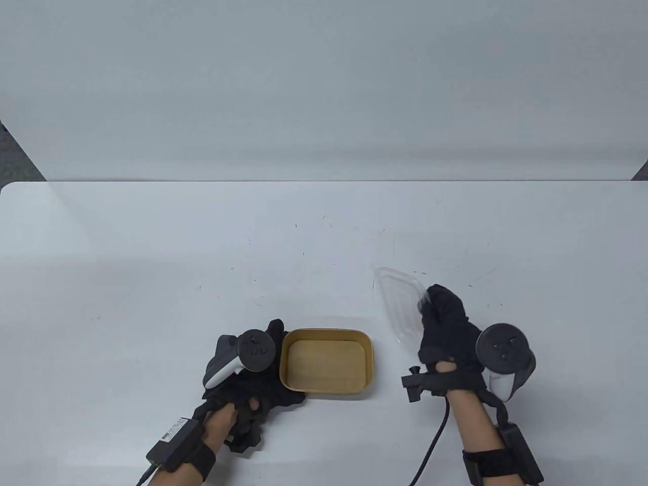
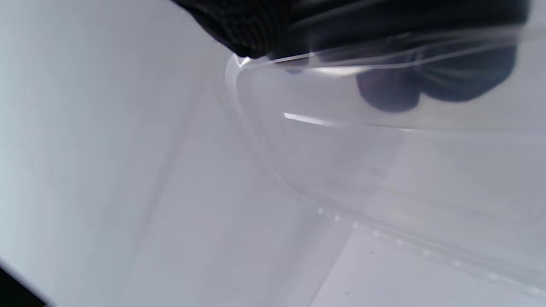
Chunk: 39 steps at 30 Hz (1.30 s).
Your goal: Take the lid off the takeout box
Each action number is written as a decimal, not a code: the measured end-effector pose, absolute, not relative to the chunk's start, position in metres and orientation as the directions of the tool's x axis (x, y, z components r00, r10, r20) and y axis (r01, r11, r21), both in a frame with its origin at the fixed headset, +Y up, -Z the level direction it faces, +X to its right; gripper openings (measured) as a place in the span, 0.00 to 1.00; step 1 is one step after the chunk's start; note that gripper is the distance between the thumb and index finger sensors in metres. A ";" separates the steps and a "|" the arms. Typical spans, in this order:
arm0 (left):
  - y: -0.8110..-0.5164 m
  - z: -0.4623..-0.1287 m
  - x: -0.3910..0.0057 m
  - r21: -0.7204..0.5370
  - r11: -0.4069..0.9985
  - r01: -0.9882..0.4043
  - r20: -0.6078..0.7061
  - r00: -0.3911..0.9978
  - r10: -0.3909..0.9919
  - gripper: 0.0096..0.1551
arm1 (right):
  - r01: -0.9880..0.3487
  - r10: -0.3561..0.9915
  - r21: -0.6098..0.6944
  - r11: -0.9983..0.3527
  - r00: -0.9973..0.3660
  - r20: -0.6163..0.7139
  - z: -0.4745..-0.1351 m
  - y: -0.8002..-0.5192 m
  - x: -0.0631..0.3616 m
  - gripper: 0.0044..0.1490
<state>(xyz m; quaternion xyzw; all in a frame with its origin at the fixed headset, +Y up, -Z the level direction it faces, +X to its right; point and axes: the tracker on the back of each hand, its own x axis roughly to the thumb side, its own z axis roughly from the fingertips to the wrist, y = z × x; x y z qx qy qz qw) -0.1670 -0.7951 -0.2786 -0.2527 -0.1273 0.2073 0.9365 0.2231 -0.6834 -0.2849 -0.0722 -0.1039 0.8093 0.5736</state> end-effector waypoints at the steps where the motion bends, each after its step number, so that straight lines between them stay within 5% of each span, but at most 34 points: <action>1: -0.795 -0.279 -0.167 -0.526 0.787 -0.323 0.134 0.882 0.452 0.90 | -0.934 0.955 -0.201 -0.295 -0.283 -0.085 -0.291 -0.691 0.232 0.28; 4: -0.795 -0.279 -0.167 -0.525 0.789 -0.320 0.135 0.884 0.448 0.90 | -0.965 0.940 -0.153 -0.212 -0.159 -0.303 -0.301 -0.722 0.255 0.28; 7: -0.795 -0.279 -0.167 -0.526 0.788 -0.320 0.135 0.883 0.449 0.90 | -0.942 0.906 -0.174 -0.286 -0.208 -0.368 -0.305 -0.745 0.264 0.29; 10: -0.795 -0.279 -0.167 -0.526 0.788 -0.320 0.133 0.884 0.448 0.90 | -0.767 0.774 -0.201 -0.609 -0.519 -0.364 -0.305 -0.746 0.261 0.37; 11: -0.795 -0.279 -0.167 -0.527 0.787 -0.321 0.132 0.884 0.449 0.90 | -0.605 0.645 -0.229 -0.762 -0.679 -0.351 -0.304 -0.739 0.256 0.40; 14: -0.796 -0.279 -0.167 -0.539 0.778 -0.322 0.137 0.878 0.459 0.90 | -0.412 0.489 -0.307 -0.858 -0.838 -0.241 -0.297 -0.720 0.245 0.41; 18: -0.793 -0.277 -0.178 -0.541 0.755 -0.370 0.146 0.842 0.518 0.91 | -0.589 0.638 -0.355 -0.726 -0.770 -0.027 -0.289 -0.693 0.234 0.39; 24: -0.757 -0.274 -0.242 -0.430 0.642 -0.634 0.132 0.659 0.740 0.84 | -0.269 0.175 -0.511 -0.817 -0.958 0.225 -0.257 -0.640 0.209 0.38; 29: -0.729 -0.268 -0.285 -0.130 0.421 -0.898 0.126 0.406 0.905 0.67 | -0.265 0.031 -0.522 -0.811 -0.910 0.414 -0.229 -0.636 0.190 0.49; 32: -0.706 -0.253 -0.284 0.082 0.634 -0.769 0.222 0.635 0.740 0.61 | -0.139 -0.094 -0.455 -0.880 -0.887 0.452 -0.222 -0.656 0.173 0.55; 34: -0.695 -0.243 -0.271 0.214 0.814 -0.540 0.248 0.836 0.489 0.60 | -0.067 -0.161 -0.427 -0.902 -0.865 0.475 -0.221 -0.672 0.163 0.56; 37: -0.692 -0.238 -0.250 0.257 0.933 -0.252 0.255 0.949 0.186 0.60 | -0.031 -0.161 -0.349 -0.936 -0.848 0.505 -0.222 -0.687 0.154 0.55; 39: -0.696 -0.239 -0.242 0.241 0.957 -0.163 0.236 0.966 0.106 0.61 | -0.017 -0.150 -0.315 -0.949 -0.853 0.500 -0.223 -0.693 0.155 0.54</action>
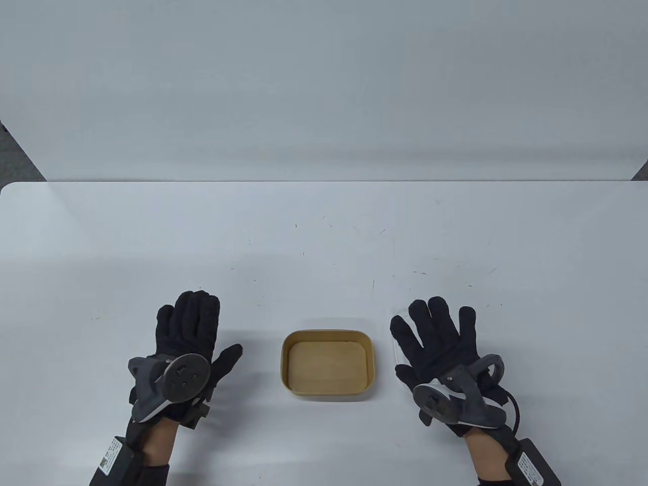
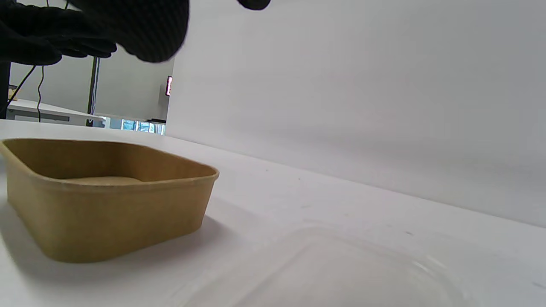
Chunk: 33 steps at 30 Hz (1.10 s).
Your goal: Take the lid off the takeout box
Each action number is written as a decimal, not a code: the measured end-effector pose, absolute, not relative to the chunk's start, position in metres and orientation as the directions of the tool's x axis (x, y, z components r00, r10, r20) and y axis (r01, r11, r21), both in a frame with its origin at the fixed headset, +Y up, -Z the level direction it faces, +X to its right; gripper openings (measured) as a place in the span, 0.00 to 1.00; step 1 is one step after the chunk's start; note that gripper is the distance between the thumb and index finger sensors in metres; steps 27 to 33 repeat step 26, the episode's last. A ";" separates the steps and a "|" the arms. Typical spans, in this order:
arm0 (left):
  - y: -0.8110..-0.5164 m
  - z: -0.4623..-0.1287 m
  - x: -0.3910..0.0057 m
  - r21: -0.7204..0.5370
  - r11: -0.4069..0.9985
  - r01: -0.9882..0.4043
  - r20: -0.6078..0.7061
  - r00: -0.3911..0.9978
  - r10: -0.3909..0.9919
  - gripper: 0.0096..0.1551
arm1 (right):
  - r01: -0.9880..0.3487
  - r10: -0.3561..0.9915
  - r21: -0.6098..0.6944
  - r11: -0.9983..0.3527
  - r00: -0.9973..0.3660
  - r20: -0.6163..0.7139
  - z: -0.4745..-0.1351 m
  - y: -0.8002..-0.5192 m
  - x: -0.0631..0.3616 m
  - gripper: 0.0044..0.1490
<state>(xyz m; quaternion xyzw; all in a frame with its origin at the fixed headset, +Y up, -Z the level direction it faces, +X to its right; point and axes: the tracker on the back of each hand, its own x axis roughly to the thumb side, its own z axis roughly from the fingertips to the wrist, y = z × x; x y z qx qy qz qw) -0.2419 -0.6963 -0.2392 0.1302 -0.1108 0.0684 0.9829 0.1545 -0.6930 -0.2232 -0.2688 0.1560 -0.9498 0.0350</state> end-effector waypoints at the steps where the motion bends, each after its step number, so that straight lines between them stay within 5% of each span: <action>1: -0.701 -0.241 -0.238 0.217 0.970 -0.109 0.229 0.972 0.058 0.60 | -0.017 -0.134 -0.291 -0.956 -0.860 0.493 -0.225 -0.696 0.156 0.54; 8: -0.732 -0.256 -0.236 0.089 0.992 0.090 0.173 0.979 -0.105 0.59 | -0.041 -0.027 -0.162 -0.986 -0.919 0.394 -0.238 -0.709 0.183 0.53; 33: -0.746 -0.262 -0.228 0.029 0.987 0.160 0.172 0.972 -0.162 0.58 | -0.128 0.062 -0.138 -0.982 -0.912 0.405 -0.239 -0.705 0.190 0.53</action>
